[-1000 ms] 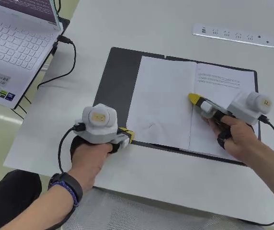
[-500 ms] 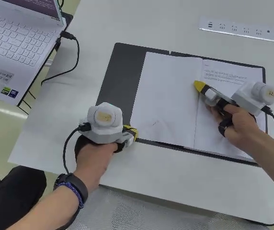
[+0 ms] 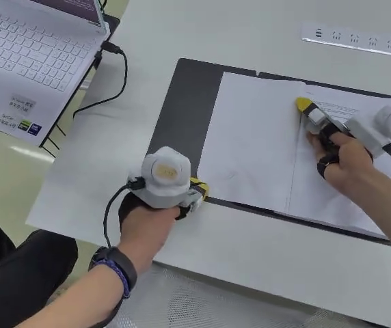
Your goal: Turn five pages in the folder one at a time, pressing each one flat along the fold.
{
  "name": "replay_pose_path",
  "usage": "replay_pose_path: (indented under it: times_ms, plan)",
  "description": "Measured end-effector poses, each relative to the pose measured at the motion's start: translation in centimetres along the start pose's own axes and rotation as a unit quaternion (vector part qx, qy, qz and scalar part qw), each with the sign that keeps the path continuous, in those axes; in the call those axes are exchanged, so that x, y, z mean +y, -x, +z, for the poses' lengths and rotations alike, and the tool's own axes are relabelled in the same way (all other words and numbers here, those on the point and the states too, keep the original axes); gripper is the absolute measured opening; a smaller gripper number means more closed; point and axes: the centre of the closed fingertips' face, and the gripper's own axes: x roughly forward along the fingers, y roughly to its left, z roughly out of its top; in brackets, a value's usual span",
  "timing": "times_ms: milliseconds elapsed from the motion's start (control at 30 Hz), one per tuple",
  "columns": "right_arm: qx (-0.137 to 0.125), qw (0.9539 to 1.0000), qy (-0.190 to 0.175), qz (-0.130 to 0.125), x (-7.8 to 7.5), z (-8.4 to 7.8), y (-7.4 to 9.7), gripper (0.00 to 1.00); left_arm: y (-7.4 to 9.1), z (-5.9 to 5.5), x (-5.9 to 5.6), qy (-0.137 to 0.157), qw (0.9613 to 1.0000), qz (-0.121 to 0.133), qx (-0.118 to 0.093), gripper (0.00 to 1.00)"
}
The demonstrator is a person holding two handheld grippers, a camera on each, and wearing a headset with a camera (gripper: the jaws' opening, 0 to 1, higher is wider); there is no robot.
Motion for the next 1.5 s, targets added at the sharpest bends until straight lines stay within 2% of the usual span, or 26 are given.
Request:
replay_pose_path:
  times_ms: [33, 167, 233, 433, 567, 767, 900, 1000, 1067, 1167, 1200, 1367, 1467, 1500]
  plan:
    - [-0.005, 0.9999, -0.009, -0.002, 0.0, 0.2, -0.1, 0.0, 0.0, 0.0, -0.1, -0.004, 1.0, 0.002, 0.0, 0.0]
    - [-0.011, 0.9999, -0.007, -0.008, 0.5, 0.5, -0.4, 0.0, 0.0, 0.0, 0.0, -0.002, 1.0, 0.0, 0.003, 0.0]
    - [-0.016, 0.9997, -0.013, -0.013, -0.4, 1.1, -1.3, 0.0, 0.0, 0.0, 0.0, -0.003, 1.0, -0.002, 0.004, 0.0]
    - [-0.017, 0.9994, -0.008, -0.03, -0.1, 1.8, -2.5, 0.0, -0.1, 0.0, 0.0, -0.011, 0.9999, -0.002, 0.01, 0.0]
    - [-0.032, 0.9982, -0.03, -0.041, -1.2, 2.7, -3.5, 0.0, -0.1, 0.0, -0.2, -0.024, 0.9997, 0.004, 0.008, 0.0]
    - [-0.031, 0.9988, -0.009, -0.037, -2.1, 2.9, -4.1, 0.0, 0.0, 0.0, -0.1, -0.03, 0.9995, 0.01, 0.006, 0.0]
    - [-0.013, 0.9997, -0.008, -0.017, -2.0, 2.2, -3.6, 0.0, 0.0, 0.1, 0.0, -0.019, 0.9998, 0.005, 0.007, 0.0]
    - [0.0, 1.0, 0.0, -0.008, -2.2, 1.7, -3.2, 0.0, 0.0, 0.1, -0.1, -0.023, 0.9997, 0.006, 0.007, 0.0]
    - [0.001, 1.0, 0.005, -0.005, -1.6, 1.1, -2.5, 0.0, 0.0, 0.1, -0.1, -0.024, 0.9997, 0.007, 0.006, 0.0]
    - [0.001, 1.0, 0.003, -0.002, -2.0, 0.7, -2.1, 0.0, 0.0, 0.1, 0.0, -0.02, 0.9998, 0.005, 0.004, 0.0]
    - [0.002, 1.0, 0.004, -0.001, -1.2, 0.3, -1.5, 0.0, 0.0, 0.1, 0.0, -0.02, 0.9998, 0.004, 0.003, 0.0]
    - [0.007, 0.9999, 0.012, 0.009, 0.3, -1.2, 0.6, 0.0, 0.0, 0.1, 0.0, -0.01, 0.9999, 0.002, 0.0, 0.0]
    - [0.011, 0.9998, 0.014, 0.01, 1.4, -1.9, 1.7, 0.0, 0.0, 0.0, 0.0, -0.022, 0.9998, 0.001, -0.001, 0.0]
    - [0.013, 0.9998, 0.014, 0.01, 1.4, -2.0, 1.9, 0.0, 0.0, 0.0, -0.1, -0.026, 0.9997, 0.0, -0.001, 0.0]
